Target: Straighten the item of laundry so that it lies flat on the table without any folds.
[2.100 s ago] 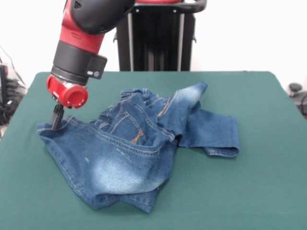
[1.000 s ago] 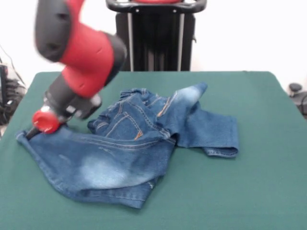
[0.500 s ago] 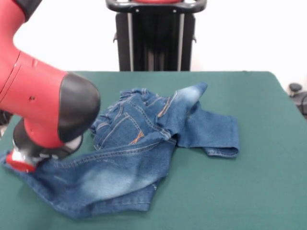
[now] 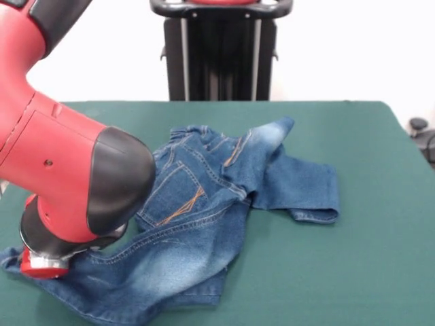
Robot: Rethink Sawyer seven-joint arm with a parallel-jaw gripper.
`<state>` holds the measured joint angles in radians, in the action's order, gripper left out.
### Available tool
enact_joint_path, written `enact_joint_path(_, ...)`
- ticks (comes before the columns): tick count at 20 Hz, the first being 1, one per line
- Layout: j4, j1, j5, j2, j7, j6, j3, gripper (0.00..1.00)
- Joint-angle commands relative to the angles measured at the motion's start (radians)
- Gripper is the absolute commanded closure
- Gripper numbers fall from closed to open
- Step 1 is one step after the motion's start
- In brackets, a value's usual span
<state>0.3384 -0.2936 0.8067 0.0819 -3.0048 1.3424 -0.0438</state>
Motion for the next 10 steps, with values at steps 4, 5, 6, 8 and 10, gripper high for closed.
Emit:
enact_joint_path(4,0.328,0.047,-0.152,-0.128,0.205,-0.262,-0.074,1.00)
enact_joint_path(5,0.383,0.048,-0.161,-0.166,0.213,-0.298,-0.065,1.00)
enact_joint_path(6,0.431,0.054,-0.166,-0.204,0.214,-0.326,-0.055,1.00)
enact_joint_path(8,0.509,0.066,-0.177,-0.278,0.235,-0.354,-0.041,1.00)
enact_joint_path(10,0.560,0.072,-0.187,-0.338,0.273,-0.357,-0.040,1.00)
